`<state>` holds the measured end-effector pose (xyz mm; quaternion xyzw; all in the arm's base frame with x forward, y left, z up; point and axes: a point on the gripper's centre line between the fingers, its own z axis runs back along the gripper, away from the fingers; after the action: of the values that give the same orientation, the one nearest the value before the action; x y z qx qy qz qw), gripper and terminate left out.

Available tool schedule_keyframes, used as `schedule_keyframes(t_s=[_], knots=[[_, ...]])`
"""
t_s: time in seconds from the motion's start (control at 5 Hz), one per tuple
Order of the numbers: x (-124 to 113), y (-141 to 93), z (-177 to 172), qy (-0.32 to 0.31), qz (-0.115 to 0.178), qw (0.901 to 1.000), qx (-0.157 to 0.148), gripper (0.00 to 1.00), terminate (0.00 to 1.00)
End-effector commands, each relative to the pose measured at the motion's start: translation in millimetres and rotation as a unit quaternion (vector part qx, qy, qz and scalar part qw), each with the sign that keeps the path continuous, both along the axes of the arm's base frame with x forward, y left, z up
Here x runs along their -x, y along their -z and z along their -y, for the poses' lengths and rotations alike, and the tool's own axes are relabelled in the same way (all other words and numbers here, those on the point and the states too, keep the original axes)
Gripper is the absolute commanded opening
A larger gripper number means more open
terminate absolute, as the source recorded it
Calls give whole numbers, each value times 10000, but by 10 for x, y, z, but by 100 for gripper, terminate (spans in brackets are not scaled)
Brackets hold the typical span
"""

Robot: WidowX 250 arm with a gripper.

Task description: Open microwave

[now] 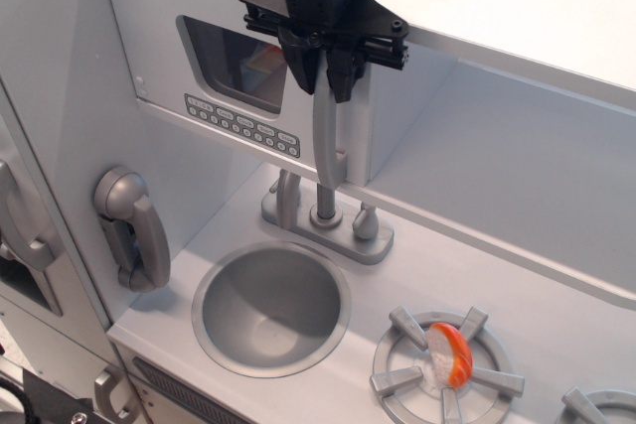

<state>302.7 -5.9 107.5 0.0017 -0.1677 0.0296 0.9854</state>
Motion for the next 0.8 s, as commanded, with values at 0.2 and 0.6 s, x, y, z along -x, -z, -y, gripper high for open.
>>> schedule_keyframes(t_s=[0.2, 0.6], knots=[[459, -189, -37, 328, 150, 9992, -171, 0, 0], [985, -278, 9, 1263, -1173, 9843, -386, 100, 0]])
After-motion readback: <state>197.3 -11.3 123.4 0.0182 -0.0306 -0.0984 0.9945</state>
